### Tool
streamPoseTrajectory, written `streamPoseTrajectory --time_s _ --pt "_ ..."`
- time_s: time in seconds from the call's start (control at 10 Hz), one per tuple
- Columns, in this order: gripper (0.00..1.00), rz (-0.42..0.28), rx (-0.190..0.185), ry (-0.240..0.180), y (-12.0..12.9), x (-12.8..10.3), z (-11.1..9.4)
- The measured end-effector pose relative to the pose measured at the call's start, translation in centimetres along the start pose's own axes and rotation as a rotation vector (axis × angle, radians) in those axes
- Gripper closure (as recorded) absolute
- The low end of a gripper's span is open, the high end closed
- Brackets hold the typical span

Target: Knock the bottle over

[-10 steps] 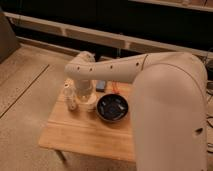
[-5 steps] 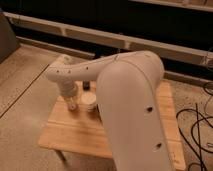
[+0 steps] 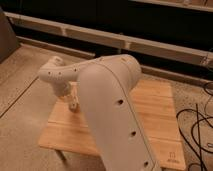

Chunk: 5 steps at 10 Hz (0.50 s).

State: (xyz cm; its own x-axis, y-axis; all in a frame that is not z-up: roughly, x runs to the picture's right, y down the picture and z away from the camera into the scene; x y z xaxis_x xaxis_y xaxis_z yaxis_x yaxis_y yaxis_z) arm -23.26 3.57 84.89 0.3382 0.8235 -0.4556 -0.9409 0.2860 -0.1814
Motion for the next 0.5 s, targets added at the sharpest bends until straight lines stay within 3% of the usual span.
streamPoseTrajectory --time_s 0.3,0.5 --pt "1.0 0.001 0.022 -0.155 -2.1 -2.9 -2.2" --pt "1.0 0.013 0.019 -0.18 -2.9 -2.3 -2.4"
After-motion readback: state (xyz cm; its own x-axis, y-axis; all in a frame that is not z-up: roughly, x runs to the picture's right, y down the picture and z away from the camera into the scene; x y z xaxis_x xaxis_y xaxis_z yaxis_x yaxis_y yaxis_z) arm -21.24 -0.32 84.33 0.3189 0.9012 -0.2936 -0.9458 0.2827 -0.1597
